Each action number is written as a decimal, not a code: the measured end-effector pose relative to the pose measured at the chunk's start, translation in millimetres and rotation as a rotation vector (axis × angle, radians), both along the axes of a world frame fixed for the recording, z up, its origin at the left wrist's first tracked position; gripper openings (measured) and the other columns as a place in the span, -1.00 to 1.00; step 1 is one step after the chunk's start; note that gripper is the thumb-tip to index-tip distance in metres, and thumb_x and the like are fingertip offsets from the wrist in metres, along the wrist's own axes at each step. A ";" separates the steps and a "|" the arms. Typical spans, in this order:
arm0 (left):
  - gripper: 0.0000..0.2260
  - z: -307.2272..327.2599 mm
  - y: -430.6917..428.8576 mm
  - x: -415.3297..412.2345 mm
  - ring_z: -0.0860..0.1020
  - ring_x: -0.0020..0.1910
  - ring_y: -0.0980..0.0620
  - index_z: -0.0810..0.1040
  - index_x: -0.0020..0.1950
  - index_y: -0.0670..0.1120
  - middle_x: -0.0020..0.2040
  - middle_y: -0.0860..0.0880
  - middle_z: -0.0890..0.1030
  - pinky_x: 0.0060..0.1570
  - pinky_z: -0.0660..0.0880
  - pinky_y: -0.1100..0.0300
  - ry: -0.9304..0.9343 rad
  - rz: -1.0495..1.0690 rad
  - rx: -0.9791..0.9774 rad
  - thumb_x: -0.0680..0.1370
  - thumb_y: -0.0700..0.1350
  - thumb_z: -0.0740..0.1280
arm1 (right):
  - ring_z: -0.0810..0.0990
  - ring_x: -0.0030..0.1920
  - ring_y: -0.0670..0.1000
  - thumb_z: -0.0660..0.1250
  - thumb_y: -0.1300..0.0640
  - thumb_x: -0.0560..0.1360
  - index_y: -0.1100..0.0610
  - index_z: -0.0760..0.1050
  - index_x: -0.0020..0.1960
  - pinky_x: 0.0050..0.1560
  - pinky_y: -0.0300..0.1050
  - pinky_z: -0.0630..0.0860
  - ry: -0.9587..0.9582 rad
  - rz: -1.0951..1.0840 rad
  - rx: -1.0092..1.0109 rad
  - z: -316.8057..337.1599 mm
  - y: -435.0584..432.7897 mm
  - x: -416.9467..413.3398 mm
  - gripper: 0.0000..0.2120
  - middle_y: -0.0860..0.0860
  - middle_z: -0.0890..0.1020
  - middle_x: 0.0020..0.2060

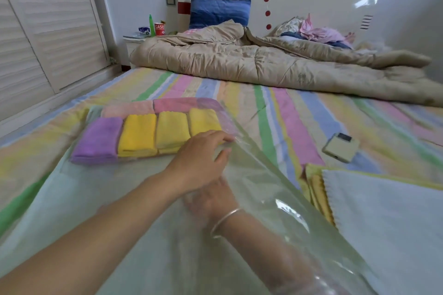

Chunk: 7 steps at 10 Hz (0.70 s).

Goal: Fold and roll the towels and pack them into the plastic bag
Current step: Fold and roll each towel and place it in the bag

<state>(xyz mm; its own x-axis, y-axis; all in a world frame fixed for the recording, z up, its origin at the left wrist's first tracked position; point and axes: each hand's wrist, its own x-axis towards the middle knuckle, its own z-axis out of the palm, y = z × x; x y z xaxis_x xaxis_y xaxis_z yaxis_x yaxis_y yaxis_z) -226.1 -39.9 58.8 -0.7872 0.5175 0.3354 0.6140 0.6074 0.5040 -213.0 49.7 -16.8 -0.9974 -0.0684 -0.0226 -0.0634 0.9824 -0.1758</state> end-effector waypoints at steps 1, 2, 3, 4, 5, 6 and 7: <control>-0.72 12.4 61.5 56.7 0.44 0.31 0.13 0.51 0.32 0.04 0.32 0.11 0.52 0.29 0.34 0.20 -0.122 -0.202 -0.051 0.61 -0.05 0.24 | 0.46 0.19 -0.28 0.06 0.25 0.63 0.31 0.27 0.42 0.22 -0.25 0.39 -0.318 -0.492 0.102 -23.3 40.8 43.0 -0.62 0.09 0.43 0.11; -0.73 4.1 106.4 99.3 0.46 0.29 0.15 0.50 0.31 0.07 0.31 0.11 0.53 0.30 0.37 0.16 -0.237 -0.302 -0.161 0.61 0.00 0.23 | 0.44 0.19 -0.39 0.06 0.37 0.61 0.42 0.35 0.25 0.25 -0.45 0.29 -0.318 -0.413 0.089 -22.6 100.6 130.7 -0.75 0.11 0.44 0.15; -0.71 -15.7 132.4 123.9 0.50 0.24 0.05 0.51 0.30 0.00 0.28 0.02 0.55 0.26 0.41 0.13 -0.336 -0.248 -0.364 0.61 0.02 0.22 | 0.32 0.39 -0.23 0.28 0.03 0.57 0.01 0.40 0.39 0.41 -0.31 0.20 -0.311 0.267 -0.580 37.7 138.2 255.9 -0.60 -0.11 0.39 0.40; -0.68 -41.3 145.6 139.9 0.47 0.27 -0.03 0.48 0.33 0.00 0.31 -0.01 0.53 0.23 0.41 0.13 -0.239 -0.133 -0.591 0.61 0.04 0.18 | 0.63 0.03 -0.14 0.33 0.10 0.52 -0.02 0.61 0.14 0.14 -0.15 0.52 -0.172 0.177 -0.621 44.5 199.6 271.2 -0.79 -0.07 0.68 0.01; -0.71 -62.9 158.3 167.4 0.47 0.25 -0.04 0.49 0.29 0.00 0.26 0.00 0.53 0.19 0.41 0.10 -0.025 -0.087 -0.487 0.59 0.00 0.20 | 0.58 -0.12 -0.16 0.33 -0.03 0.48 -0.09 0.61 -0.05 -0.06 -0.09 0.55 0.073 0.007 -0.462 30.6 255.5 290.3 -0.90 -0.17 0.64 -0.18; -0.76 -69.7 176.6 207.1 0.54 0.09 0.04 0.56 0.11 0.03 0.08 0.09 0.57 0.08 0.42 0.16 0.127 -0.199 -0.182 0.51 0.05 0.23 | 0.47 -0.09 -0.18 0.17 -0.34 0.36 -0.14 0.55 -0.08 -0.13 -0.15 0.48 0.202 -0.004 -0.214 17.9 301.4 311.0 -0.64 -0.24 0.53 -0.17; -0.83 -71.5 205.0 248.7 0.51 0.03 0.11 0.53 0.04 0.07 0.02 0.14 0.55 0.04 0.41 0.21 0.104 -0.318 -0.098 0.47 0.04 0.27 | 0.46 -0.06 -0.16 0.18 -0.34 0.30 -0.15 0.54 -0.05 -0.20 -0.24 0.38 0.194 0.051 -0.082 6.3 328.7 327.6 -0.62 -0.24 0.52 -0.10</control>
<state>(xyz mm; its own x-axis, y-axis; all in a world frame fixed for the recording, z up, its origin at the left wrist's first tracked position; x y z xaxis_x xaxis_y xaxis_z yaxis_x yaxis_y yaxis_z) 22.7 165.1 -12.7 -0.5456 0.7651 0.3420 0.8252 0.4195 0.3781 114.6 378.5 -10.4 -0.9777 -0.1129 0.1770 -0.1533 0.9599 -0.2346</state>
